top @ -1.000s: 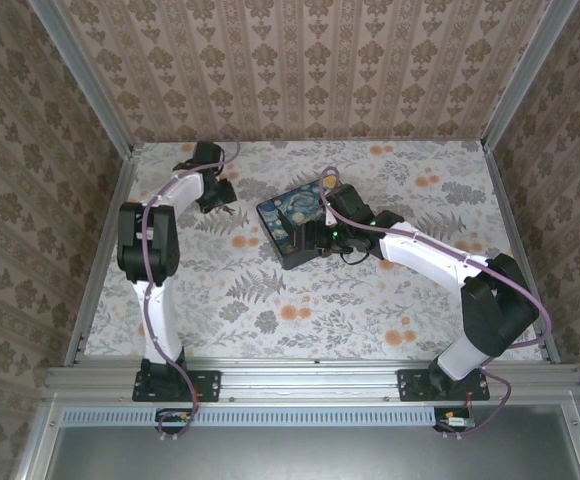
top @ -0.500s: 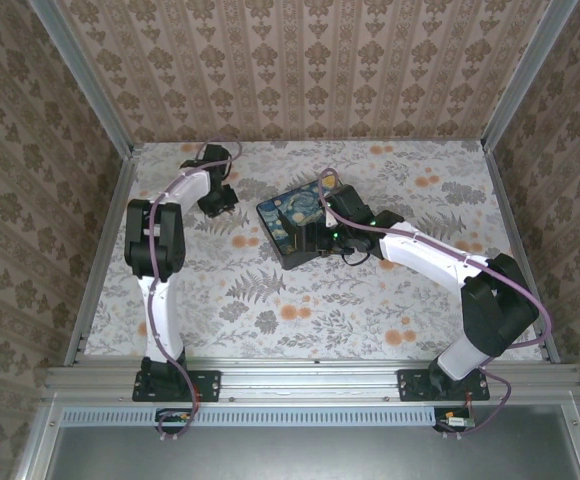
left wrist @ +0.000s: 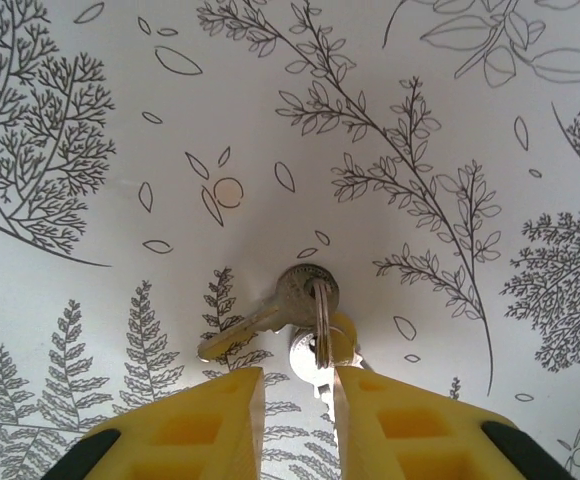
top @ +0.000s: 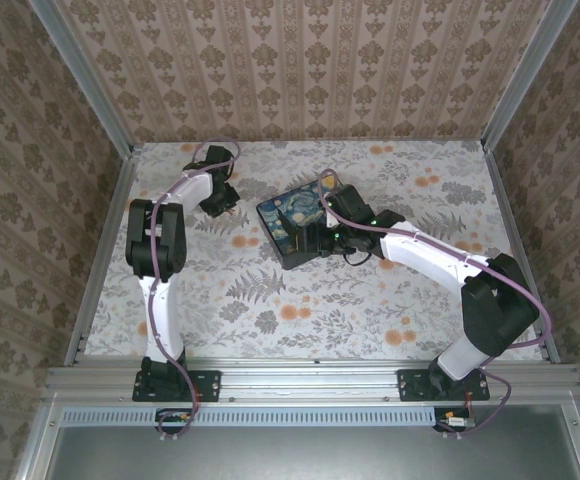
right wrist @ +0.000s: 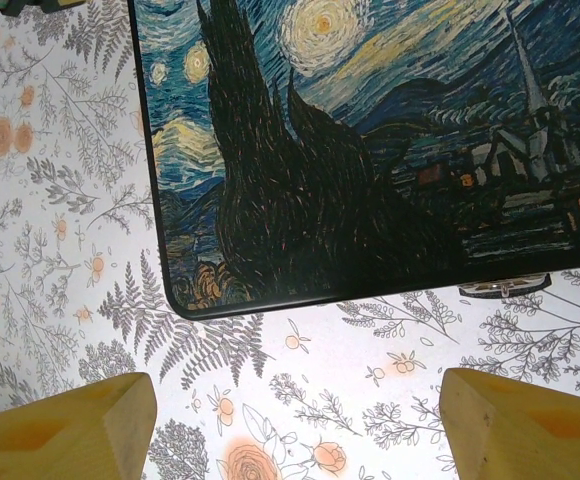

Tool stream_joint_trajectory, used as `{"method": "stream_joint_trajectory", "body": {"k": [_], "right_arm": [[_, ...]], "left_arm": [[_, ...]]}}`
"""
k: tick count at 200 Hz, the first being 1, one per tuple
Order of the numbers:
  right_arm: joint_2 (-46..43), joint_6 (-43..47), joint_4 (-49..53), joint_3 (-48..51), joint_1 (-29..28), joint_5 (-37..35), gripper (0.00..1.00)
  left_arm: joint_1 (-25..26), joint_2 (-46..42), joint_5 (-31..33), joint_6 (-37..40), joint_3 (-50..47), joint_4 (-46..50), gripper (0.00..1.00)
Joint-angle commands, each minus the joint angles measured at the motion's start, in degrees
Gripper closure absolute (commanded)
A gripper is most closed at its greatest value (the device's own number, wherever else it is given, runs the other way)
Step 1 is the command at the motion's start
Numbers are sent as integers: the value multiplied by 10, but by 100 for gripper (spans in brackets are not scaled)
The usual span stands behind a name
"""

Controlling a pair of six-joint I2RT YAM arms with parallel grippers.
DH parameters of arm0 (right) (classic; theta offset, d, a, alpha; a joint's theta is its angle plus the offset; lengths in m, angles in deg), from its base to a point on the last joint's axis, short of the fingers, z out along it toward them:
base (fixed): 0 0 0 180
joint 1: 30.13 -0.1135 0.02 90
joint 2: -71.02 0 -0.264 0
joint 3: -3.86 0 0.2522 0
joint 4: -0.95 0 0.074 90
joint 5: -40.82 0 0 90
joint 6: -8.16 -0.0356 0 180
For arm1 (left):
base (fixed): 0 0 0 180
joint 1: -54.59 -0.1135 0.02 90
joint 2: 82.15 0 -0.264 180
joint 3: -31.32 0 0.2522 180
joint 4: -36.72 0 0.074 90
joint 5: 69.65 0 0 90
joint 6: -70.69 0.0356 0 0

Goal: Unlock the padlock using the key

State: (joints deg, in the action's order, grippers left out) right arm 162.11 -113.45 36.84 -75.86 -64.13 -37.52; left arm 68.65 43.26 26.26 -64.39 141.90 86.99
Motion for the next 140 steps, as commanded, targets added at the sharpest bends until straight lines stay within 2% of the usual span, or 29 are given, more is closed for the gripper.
{"method": "stream_joint_trajectory", "body": {"k": [1, 69, 92, 140], "right_arm": [[-1, 12, 11, -11, 3, 20, 24], [3, 25, 18, -9, 8, 31, 25], [6, 26, 15, -8, 9, 34, 25], [7, 31, 17, -8, 11, 35, 25]], "left_arm": [[1, 9, 11, -29, 5, -5, 76], [2, 31, 18, -51, 15, -10, 87], [3, 30, 22, -50, 14, -8, 99], [20, -25, 31, -37, -33, 3, 100]]}}
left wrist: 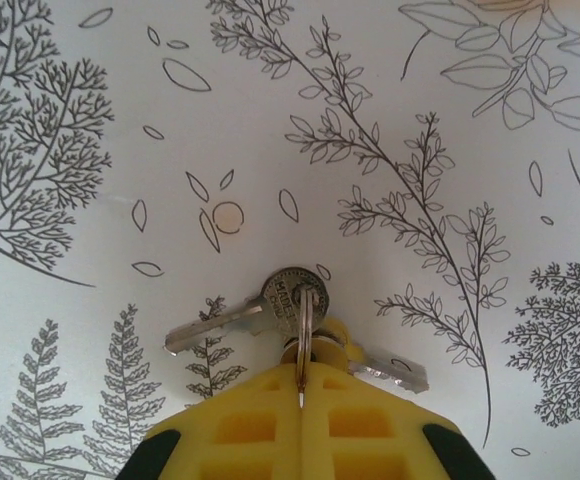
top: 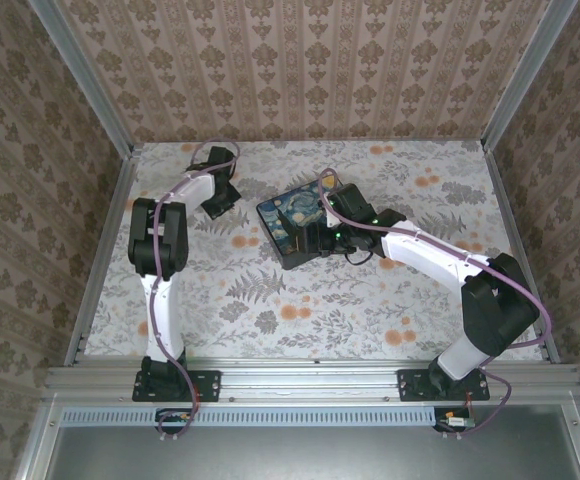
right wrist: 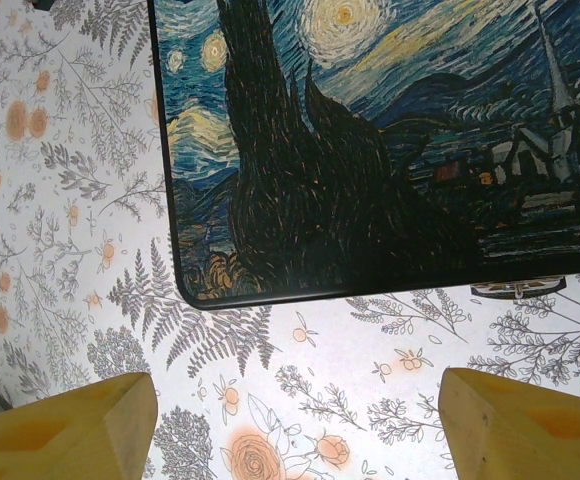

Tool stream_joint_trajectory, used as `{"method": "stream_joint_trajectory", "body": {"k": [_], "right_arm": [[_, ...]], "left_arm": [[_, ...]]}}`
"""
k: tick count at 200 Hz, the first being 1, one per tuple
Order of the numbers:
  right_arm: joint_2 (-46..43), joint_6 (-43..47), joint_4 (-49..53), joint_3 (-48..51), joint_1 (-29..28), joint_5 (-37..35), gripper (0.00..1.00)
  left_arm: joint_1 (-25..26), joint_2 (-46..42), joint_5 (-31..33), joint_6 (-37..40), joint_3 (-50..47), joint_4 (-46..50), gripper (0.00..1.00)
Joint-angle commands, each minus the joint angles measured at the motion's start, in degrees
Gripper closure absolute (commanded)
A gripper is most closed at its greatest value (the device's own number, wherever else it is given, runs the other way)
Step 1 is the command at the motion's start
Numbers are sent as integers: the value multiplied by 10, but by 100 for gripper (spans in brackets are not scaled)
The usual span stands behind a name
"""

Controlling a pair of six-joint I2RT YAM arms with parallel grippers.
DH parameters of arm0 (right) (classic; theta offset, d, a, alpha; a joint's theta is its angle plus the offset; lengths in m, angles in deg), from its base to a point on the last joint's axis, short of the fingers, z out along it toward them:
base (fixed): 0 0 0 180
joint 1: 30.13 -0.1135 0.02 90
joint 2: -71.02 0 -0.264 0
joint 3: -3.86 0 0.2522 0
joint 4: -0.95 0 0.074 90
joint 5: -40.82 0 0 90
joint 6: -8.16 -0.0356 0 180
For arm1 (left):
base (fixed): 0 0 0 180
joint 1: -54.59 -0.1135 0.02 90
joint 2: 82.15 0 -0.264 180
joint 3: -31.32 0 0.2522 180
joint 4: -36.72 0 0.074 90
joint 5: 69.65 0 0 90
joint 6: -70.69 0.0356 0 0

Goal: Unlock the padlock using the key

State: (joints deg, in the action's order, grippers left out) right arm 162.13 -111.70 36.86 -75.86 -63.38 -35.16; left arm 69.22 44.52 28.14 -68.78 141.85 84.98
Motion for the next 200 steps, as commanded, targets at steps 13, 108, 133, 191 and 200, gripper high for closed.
{"method": "stream_joint_trajectory", "body": {"k": [13, 108, 133, 191, 200], "right_arm": [[4, 14, 18, -8, 5, 10, 25], [-31, -5, 21, 17, 6, 2, 25], [-41, -14, 17, 24, 6, 0, 25], [-57, -19, 24, 24, 6, -6, 25], [-57, -18, 25, 24, 6, -6, 25]], "left_arm": [[25, -65, 14, 13, -63, 25, 100], [198, -292, -17, -66, -352, 21, 100], [225, -311, -52, -83, -380, 10, 82], [188, -366, -76, -6, -329, 55, 47], [174, -372, -81, 2, -328, 59, 47]]}}
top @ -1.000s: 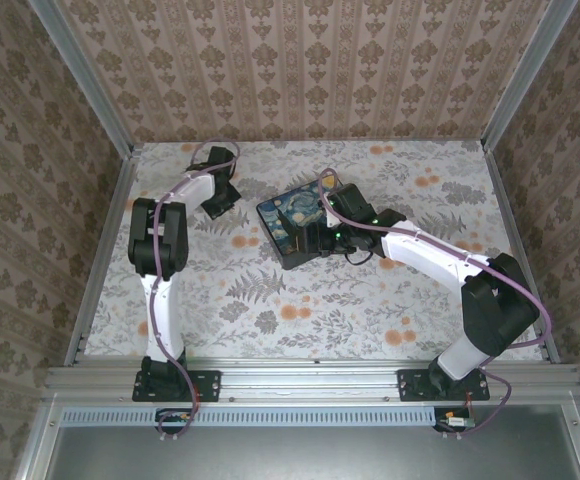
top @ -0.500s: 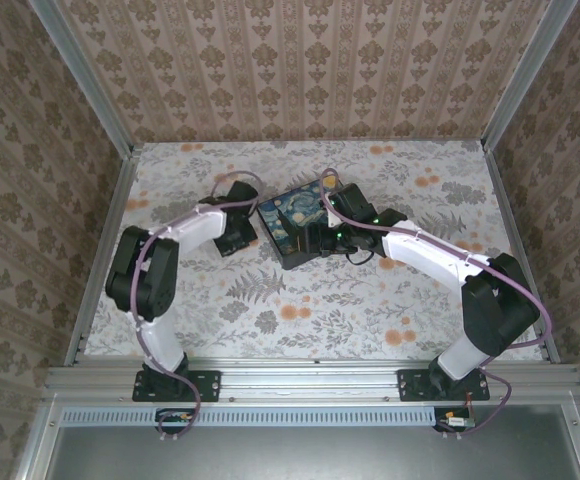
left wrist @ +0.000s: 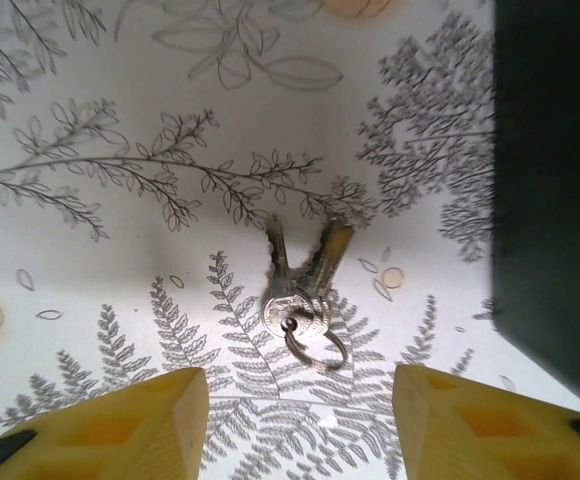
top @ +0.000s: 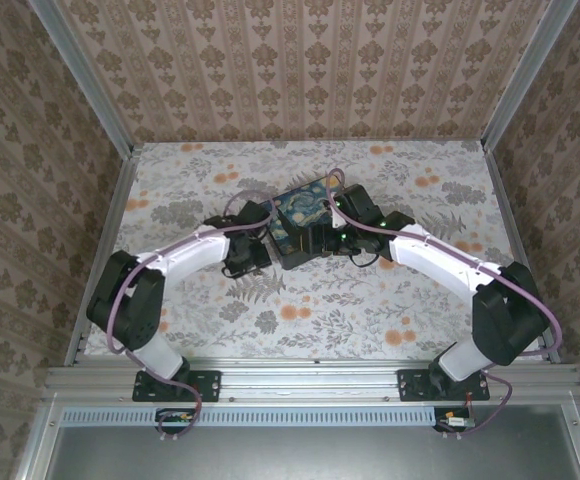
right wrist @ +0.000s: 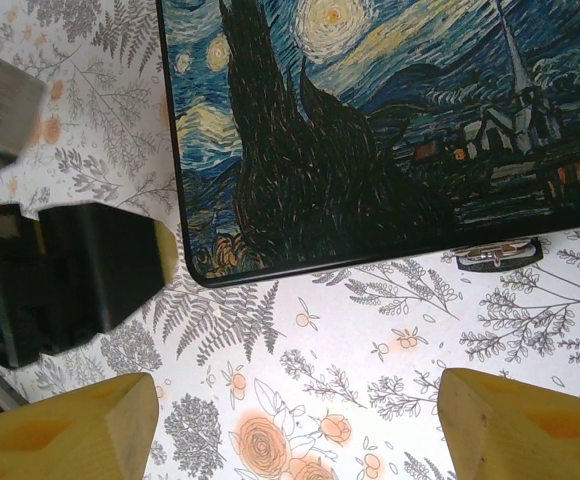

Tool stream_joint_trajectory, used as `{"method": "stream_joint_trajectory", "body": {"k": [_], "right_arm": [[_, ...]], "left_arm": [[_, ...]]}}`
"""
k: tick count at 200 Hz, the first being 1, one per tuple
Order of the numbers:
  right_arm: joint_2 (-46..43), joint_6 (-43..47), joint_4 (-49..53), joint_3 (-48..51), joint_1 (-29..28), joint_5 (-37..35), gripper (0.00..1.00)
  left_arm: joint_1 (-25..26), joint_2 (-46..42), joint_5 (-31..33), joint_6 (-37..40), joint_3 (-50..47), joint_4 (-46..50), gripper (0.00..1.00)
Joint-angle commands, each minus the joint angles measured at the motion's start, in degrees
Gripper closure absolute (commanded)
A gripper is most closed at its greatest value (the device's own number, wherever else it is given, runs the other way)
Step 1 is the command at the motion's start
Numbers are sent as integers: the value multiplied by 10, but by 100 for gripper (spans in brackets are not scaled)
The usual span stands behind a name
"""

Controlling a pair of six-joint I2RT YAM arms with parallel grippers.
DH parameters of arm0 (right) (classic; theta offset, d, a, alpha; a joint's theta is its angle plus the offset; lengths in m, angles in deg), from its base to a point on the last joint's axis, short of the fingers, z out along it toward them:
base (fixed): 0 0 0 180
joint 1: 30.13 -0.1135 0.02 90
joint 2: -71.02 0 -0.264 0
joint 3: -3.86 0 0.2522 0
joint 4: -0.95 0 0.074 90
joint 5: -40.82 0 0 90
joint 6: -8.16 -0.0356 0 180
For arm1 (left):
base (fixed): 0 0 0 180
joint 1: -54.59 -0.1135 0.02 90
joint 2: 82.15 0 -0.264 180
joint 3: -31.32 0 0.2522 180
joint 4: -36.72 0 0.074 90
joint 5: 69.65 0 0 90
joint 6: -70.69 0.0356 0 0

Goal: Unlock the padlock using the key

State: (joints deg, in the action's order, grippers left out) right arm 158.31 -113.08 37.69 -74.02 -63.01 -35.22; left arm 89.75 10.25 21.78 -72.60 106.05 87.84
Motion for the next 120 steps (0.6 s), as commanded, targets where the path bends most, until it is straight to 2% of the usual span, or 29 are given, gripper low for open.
{"method": "stream_joint_trajectory", "body": {"k": [1, 35, 69, 120], "right_arm": [[-18, -4, 16, 6, 2, -6, 25], [-13, -6, 10, 8, 2, -4, 26], [-7, -5, 11, 7, 2, -5, 26], [-11, -5, 11, 17, 2, -9, 26]], "left_arm": [[-34, -30, -18, 40, 30, 30, 48], [-71, -18, -47, 62, 2, -9, 59], [-67, 21, -85, 50, -11, -57, 64], [-51, 71, -72, 37, -17, -78, 70]]}}
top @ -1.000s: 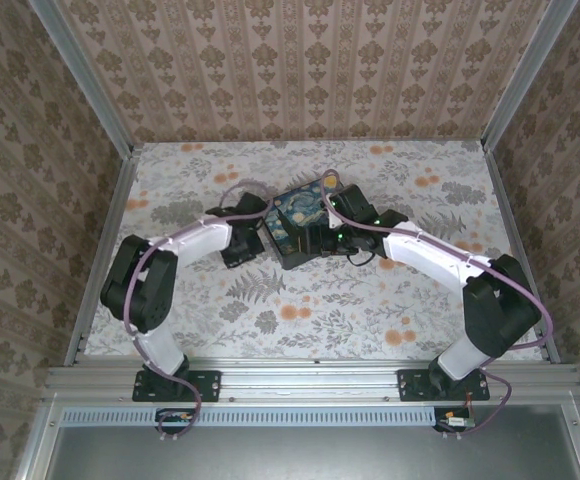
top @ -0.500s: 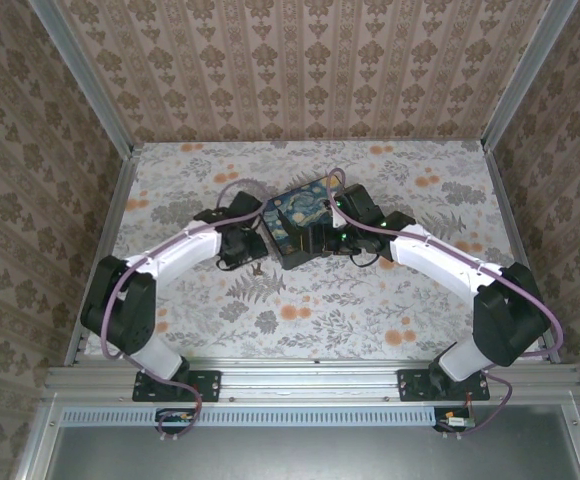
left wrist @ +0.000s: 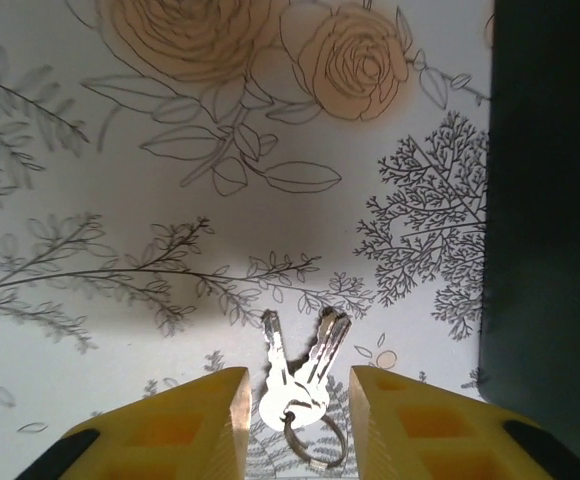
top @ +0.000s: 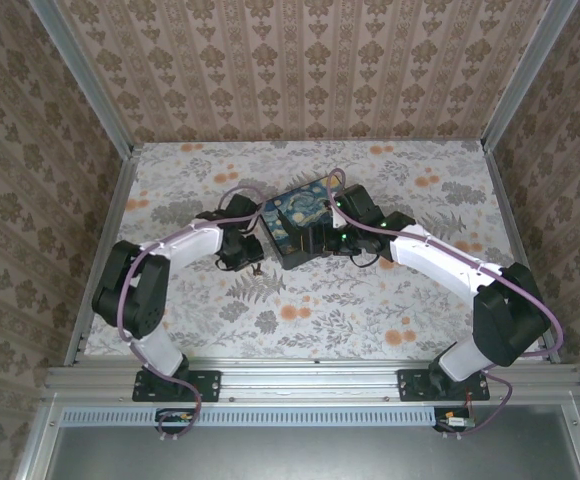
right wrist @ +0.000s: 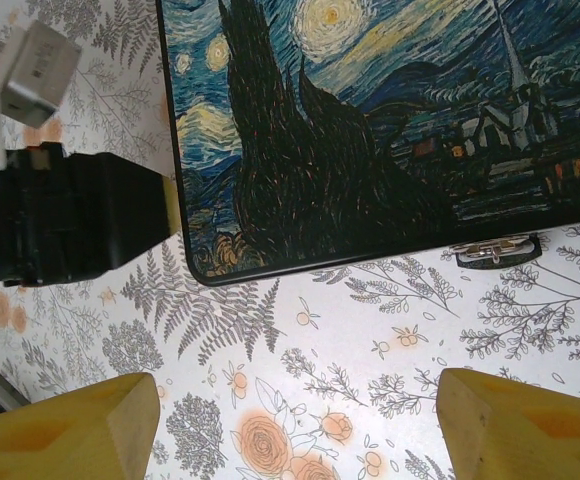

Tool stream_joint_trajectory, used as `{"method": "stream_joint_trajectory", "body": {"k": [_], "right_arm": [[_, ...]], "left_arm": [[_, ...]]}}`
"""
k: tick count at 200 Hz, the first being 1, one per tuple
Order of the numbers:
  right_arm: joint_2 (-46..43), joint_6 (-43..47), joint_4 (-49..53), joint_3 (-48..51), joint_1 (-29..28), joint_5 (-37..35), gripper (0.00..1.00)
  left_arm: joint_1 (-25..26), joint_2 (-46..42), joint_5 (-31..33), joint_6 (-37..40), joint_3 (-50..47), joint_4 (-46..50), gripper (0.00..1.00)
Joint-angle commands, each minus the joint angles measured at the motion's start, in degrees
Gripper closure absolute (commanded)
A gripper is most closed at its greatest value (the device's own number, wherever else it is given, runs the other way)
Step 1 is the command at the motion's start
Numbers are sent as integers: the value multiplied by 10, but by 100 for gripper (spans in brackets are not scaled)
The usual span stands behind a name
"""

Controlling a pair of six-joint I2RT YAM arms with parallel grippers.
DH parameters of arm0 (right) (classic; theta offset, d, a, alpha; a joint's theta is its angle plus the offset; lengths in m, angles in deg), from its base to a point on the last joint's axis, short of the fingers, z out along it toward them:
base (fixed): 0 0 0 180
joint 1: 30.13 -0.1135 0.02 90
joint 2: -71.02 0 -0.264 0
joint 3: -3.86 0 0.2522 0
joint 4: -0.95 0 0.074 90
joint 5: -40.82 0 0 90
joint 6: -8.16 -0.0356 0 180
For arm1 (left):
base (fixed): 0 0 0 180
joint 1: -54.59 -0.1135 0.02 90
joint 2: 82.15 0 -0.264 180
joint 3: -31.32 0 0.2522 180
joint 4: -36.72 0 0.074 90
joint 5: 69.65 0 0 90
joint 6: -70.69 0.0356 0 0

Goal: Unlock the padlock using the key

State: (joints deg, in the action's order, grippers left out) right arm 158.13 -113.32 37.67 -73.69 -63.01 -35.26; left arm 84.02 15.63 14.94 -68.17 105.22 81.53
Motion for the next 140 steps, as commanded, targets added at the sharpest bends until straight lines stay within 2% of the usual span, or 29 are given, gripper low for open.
{"method": "stream_joint_trajectory", "body": {"k": [1, 85, 140], "right_arm": [[-10, -3, 12, 13, 2, -9, 26], [-22, -4, 12, 27, 3, -18, 26], [-31, -4, 16, 29, 2, -20, 26]], "left_arm": [[6, 17, -3, -8, -9, -15, 71], [18, 29, 28, -24, -52, -12, 81], [9, 47, 26, -19, -57, -33, 99]]}}
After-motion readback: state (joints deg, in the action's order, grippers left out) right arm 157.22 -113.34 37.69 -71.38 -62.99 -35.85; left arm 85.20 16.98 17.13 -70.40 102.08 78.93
